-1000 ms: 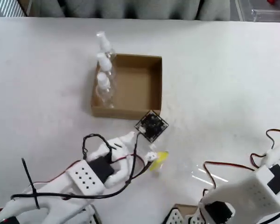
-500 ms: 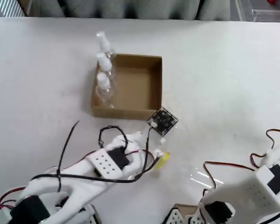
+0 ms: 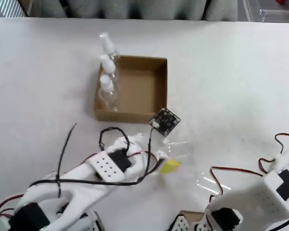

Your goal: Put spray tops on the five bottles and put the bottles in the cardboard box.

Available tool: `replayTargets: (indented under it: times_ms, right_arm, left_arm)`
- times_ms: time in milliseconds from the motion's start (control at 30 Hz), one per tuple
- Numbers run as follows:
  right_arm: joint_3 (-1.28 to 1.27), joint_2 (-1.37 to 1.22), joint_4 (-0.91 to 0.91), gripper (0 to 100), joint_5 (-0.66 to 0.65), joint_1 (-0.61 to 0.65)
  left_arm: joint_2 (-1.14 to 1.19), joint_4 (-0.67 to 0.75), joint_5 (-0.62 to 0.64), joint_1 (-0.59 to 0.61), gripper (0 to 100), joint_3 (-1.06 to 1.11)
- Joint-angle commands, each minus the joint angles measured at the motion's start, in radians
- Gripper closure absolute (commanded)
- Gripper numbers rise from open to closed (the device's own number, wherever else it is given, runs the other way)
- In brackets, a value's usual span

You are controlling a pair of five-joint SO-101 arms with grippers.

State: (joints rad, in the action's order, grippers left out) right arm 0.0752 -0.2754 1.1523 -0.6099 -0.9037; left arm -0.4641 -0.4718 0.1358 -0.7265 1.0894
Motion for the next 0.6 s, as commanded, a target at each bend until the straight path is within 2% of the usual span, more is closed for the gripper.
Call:
replayTargets:
  times_ms: [0, 100, 267, 433, 567]
  right_arm:
    - [0.005, 0.007, 0.033, 98.1, -0.002, 0.001]
    - [0.005, 0.010, 0.050, 98.1, -0.003, 0.008]
    - [0.011, 0.015, 0.148, 98.1, -0.114, 0.051]
    - [0.005, 0.015, 0.255, 98.1, -0.183, 0.114]
    - [0.005, 0.048, 0.332, 98.1, -0.183, 0.176]
  left_arm:
    - [-0.150, -0.095, 0.003, 0.036, 69, -0.051]
    - [-0.289, -0.196, 0.003, 0.077, 69, -0.049]
    - [-0.552, -0.379, 0.003, 0.191, 69, -0.049]
    - [-0.791, -0.569, 0.003, 0.378, 69, -0.049]
    - [-0.929, -0.704, -0.041, 0.542, 69, -0.006]
